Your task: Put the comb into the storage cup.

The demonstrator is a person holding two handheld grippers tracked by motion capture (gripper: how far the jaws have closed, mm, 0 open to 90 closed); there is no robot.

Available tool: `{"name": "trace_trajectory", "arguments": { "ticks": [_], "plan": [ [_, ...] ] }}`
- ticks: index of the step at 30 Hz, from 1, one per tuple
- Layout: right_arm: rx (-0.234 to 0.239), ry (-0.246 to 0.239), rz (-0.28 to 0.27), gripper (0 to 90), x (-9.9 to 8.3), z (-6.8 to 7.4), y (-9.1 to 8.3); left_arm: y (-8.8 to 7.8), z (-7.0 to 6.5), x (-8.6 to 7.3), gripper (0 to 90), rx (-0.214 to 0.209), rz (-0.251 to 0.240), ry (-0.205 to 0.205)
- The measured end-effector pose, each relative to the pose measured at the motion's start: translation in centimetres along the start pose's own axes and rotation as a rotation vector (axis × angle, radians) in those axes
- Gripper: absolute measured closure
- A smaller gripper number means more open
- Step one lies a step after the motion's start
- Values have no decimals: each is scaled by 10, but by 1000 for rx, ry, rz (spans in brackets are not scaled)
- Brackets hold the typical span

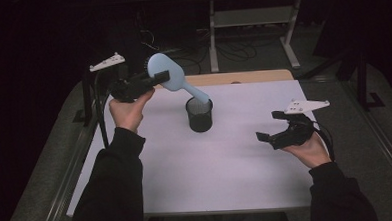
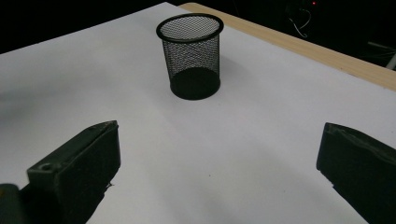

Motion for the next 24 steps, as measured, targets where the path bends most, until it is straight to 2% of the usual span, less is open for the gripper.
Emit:
{"name": "trace_trajectory", "arguments": {
  "ticks": [5, 14, 24],
  "plan": [
    [-3, 17, 6, 0, -7, -3, -3, -1, 3, 2, 582, 28, 13, 21],
    [-8, 41, 6, 0, -22, -8, -11, -1, 13, 0, 582, 68, 34, 28],
    [-8, 60, 1, 0, -34, -9, -20, 3, 18, -2, 582, 82, 56, 30]
  ]
}}
Point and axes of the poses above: each handheld gripper's, and its own axes: y roughly forward along the jaws, x roughly out of its top, z roughly to its left, the point moved 7 cm from there along y, roughly forward along the jaws, and after that the axes turned 14 degrees about -x, right-handed, at the moved point
